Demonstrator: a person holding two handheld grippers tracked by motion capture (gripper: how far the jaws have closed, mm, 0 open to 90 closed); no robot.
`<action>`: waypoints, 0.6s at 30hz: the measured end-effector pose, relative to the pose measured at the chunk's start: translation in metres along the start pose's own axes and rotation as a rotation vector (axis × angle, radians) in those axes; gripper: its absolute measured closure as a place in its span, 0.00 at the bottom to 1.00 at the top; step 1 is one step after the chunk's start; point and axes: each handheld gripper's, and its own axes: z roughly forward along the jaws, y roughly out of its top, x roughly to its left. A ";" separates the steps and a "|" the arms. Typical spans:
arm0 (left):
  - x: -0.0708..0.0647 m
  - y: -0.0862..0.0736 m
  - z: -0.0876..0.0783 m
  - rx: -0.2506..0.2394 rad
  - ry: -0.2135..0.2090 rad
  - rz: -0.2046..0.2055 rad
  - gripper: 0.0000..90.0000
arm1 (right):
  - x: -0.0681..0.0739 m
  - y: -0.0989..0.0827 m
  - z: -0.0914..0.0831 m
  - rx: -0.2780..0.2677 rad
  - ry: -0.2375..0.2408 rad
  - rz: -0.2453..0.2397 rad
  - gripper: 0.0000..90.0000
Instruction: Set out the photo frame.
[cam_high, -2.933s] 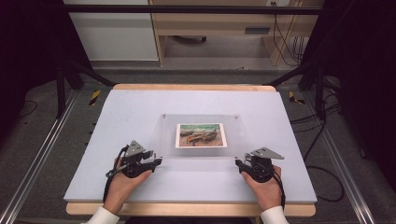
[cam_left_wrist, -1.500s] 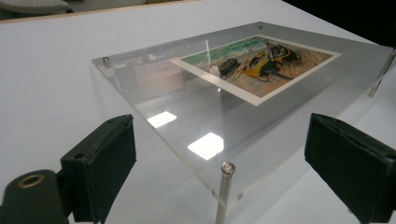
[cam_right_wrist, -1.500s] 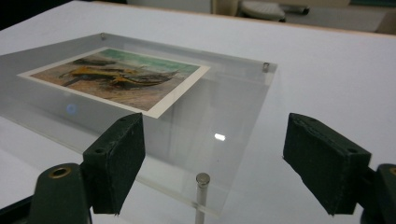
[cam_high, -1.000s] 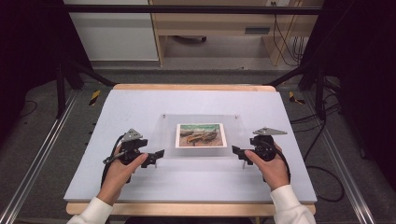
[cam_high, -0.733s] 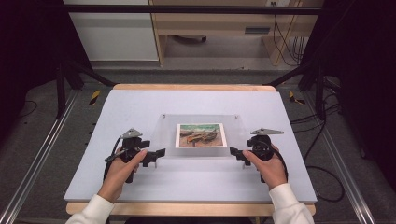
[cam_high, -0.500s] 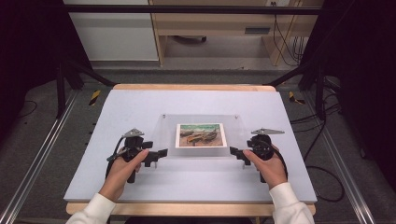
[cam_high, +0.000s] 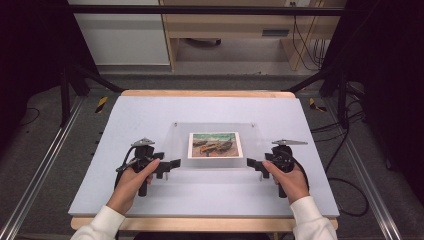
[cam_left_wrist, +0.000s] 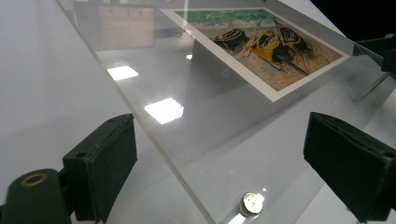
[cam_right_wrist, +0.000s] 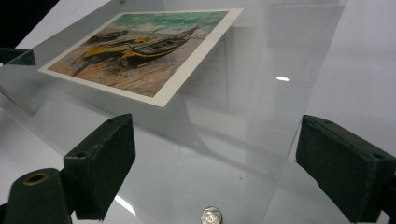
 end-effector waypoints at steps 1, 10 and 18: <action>0.000 0.000 0.001 0.005 -0.015 -0.006 0.10 | 0.000 0.000 0.000 0.002 0.005 0.008 0.13; -0.002 0.000 0.010 0.013 -0.035 -0.054 0.08 | -0.001 0.001 0.000 0.009 0.004 0.021 0.15; -0.001 0.000 0.009 0.010 -0.040 -0.051 0.08 | -0.003 0.000 0.003 0.009 0.019 0.056 0.16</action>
